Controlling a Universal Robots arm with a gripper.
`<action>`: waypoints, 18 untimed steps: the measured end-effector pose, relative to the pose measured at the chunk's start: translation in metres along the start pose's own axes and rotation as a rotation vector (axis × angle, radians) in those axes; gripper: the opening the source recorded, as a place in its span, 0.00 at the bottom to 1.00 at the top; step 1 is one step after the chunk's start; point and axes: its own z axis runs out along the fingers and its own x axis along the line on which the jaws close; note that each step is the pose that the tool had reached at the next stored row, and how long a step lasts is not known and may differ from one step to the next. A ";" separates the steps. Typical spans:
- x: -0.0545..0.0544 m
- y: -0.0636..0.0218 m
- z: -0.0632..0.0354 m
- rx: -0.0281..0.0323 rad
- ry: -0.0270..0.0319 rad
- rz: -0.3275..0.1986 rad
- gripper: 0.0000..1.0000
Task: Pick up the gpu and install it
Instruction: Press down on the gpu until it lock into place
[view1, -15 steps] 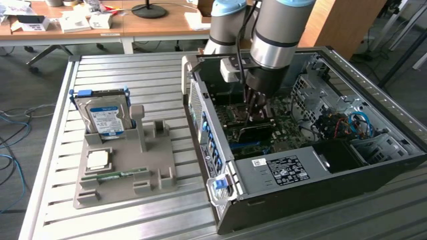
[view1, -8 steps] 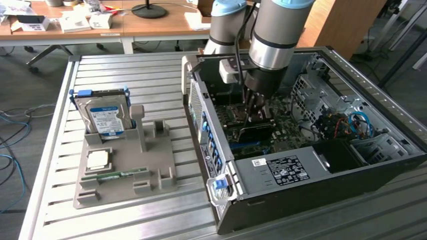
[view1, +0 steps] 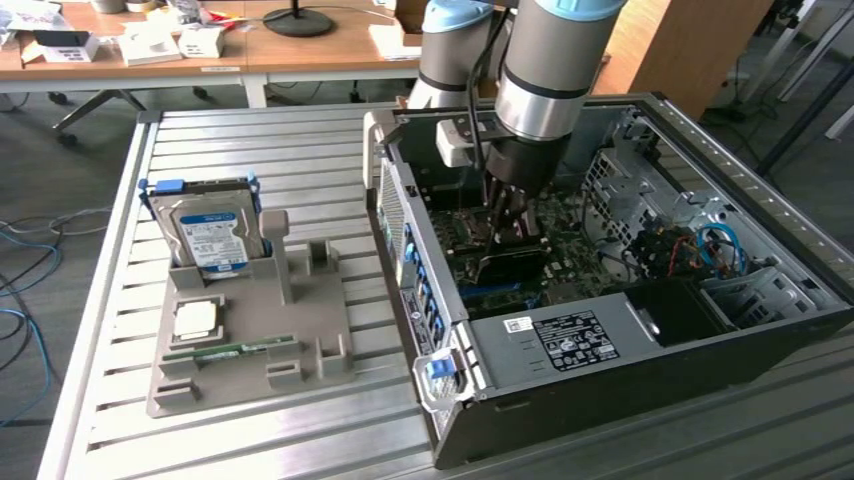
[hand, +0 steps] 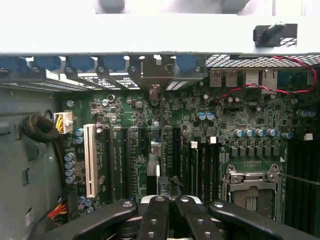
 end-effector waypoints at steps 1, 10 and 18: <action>0.000 0.0000 0.0000 0.0000 0.0001 0.000 0.11; 0.000 0.0000 0.0013 0.0000 0.0014 0.000 0.11; 0.000 0.0001 0.0033 0.0002 0.0040 0.000 0.11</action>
